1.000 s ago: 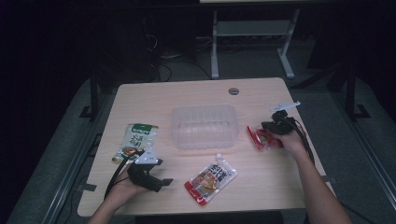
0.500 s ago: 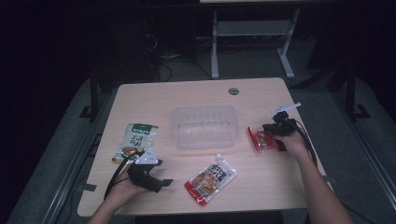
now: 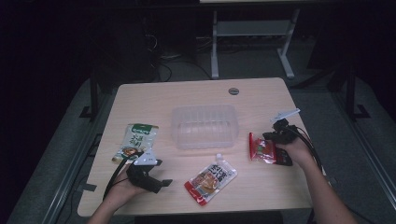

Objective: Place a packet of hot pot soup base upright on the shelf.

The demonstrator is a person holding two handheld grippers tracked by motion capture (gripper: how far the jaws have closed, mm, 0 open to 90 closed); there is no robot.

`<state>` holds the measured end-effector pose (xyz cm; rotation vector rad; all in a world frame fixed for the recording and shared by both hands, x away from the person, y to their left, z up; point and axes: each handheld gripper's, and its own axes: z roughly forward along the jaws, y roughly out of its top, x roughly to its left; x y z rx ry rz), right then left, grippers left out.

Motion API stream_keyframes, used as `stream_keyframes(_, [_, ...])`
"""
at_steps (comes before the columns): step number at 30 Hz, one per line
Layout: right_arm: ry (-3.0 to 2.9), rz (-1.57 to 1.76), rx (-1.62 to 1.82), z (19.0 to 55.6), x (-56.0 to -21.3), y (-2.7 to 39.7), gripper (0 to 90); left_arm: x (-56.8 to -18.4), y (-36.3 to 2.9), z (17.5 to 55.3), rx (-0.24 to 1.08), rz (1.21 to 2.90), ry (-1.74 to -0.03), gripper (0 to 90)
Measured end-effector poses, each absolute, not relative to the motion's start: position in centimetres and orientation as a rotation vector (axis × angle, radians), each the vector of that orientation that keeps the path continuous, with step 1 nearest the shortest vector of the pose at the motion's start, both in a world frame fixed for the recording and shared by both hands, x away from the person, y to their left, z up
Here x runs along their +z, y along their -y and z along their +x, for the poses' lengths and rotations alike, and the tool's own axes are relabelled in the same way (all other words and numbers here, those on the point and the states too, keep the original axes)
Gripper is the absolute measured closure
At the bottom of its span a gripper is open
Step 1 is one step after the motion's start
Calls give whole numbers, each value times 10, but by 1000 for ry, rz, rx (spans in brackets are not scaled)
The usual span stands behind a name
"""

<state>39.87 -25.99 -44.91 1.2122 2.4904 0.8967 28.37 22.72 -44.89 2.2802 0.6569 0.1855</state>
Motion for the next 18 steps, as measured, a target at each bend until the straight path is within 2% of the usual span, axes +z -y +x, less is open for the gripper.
stream_keyframes(18, [-2644,1078,898,388,-449,227,896,-450,-224,282,173,2290,-641,139])
